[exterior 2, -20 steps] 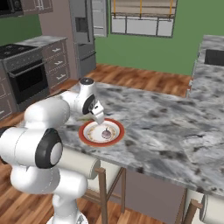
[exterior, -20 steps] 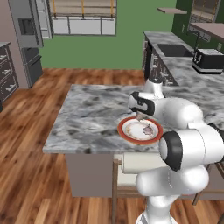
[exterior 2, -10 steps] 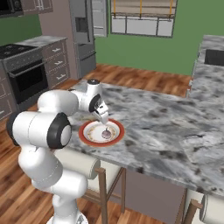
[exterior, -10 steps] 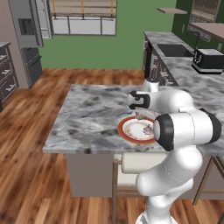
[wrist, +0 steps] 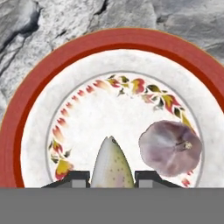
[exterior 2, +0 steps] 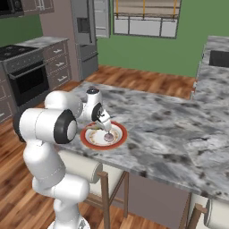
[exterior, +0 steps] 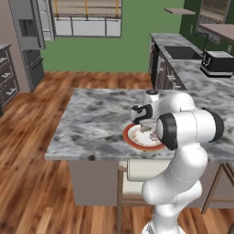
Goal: Take the cheese, fish, and garlic from the fridge and place them on the plate on the dining counter to create an appetizer plate.
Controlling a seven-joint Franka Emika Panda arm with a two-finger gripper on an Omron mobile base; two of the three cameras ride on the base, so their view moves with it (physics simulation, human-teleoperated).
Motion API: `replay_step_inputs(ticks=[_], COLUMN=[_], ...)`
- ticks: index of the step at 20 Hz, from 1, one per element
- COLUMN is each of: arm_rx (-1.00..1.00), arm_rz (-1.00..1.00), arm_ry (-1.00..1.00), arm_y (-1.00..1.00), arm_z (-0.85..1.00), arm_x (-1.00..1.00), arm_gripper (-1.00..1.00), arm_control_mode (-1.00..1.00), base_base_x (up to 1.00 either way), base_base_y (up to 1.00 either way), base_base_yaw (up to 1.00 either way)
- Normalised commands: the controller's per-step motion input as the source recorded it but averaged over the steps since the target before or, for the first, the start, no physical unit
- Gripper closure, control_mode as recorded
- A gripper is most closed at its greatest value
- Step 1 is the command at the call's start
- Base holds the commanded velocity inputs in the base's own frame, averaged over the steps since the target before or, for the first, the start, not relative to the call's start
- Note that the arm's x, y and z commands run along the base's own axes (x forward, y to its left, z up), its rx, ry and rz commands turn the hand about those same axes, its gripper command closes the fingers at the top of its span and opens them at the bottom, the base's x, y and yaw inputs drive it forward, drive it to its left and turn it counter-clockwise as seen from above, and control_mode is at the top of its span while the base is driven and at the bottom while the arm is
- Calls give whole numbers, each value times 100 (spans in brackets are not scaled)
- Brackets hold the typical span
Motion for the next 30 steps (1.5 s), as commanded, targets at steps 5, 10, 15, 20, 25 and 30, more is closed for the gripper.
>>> replay_step_inputs(ticks=[5,10,15,20,25,30], arm_rx=[0,0,0,0,0,0], arm_rz=[0,0,0,-1,-1,-3], arm_ry=[0,0,0,0,0,-4], arm_y=[0,0,0,0,0,0], arm_z=[-9,-20,-35,-29,-8,0], arm_x=[36,41,14,0,-7,-50], arm_gripper=[100,100,100,100,-100,-100], arm_control_mode=[-100,-100,-100,-100,-100,-100], base_base_x=[0,0,0,0,0,0], base_base_y=[0,0,0,0,0,0], base_base_yaw=[0,0,0,0,0,0])
